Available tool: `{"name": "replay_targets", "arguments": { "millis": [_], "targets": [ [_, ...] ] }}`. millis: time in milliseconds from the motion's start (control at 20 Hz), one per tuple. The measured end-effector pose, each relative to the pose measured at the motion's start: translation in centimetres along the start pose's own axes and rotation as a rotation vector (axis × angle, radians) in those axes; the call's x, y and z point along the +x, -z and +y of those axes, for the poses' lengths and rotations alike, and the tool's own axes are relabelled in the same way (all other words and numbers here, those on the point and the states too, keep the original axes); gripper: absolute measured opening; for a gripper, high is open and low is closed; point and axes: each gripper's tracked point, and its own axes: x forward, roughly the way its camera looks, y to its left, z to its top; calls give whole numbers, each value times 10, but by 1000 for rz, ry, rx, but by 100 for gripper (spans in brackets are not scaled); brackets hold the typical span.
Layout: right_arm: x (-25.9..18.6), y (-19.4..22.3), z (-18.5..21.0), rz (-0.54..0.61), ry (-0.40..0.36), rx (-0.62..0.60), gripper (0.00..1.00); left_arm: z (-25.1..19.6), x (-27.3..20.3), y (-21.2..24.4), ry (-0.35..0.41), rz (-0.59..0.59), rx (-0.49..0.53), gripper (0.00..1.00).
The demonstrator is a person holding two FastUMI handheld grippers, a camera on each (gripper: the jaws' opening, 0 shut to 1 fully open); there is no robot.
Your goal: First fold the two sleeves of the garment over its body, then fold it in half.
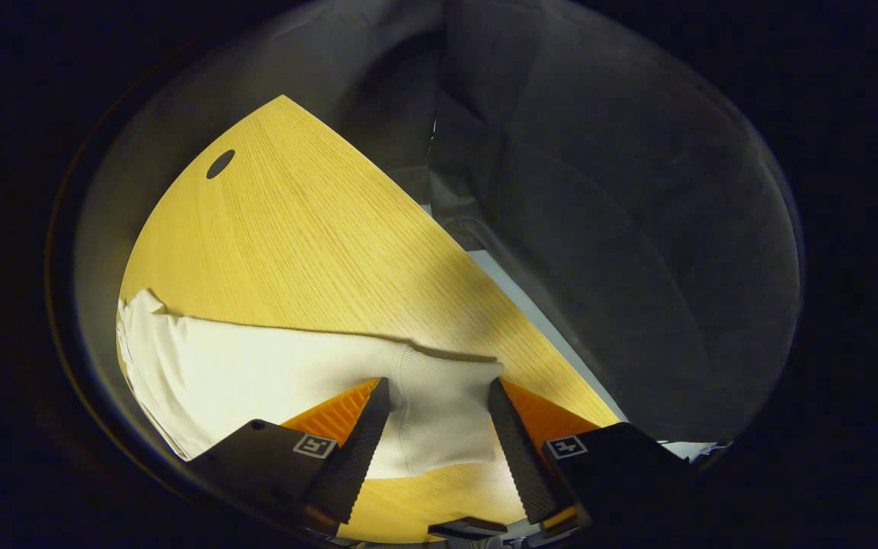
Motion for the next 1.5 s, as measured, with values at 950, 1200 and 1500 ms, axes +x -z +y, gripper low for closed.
{"name": "replay_targets", "arguments": {
  "millis": [950, 1200, 1500],
  "targets": [
    [-29, 9, 14, 43, 41, -106, 3, 68, -18, 19, -26, 4, 18, 99],
    [-78, 18, 35, -29, 21, -155, 3, 65, -10, 29, 44, -6, -23, 99],
    [-150, 26, 92, -120, -42, -241, 2, 73, 14, 45, 89, 17, -33, 99]
  ]
}}
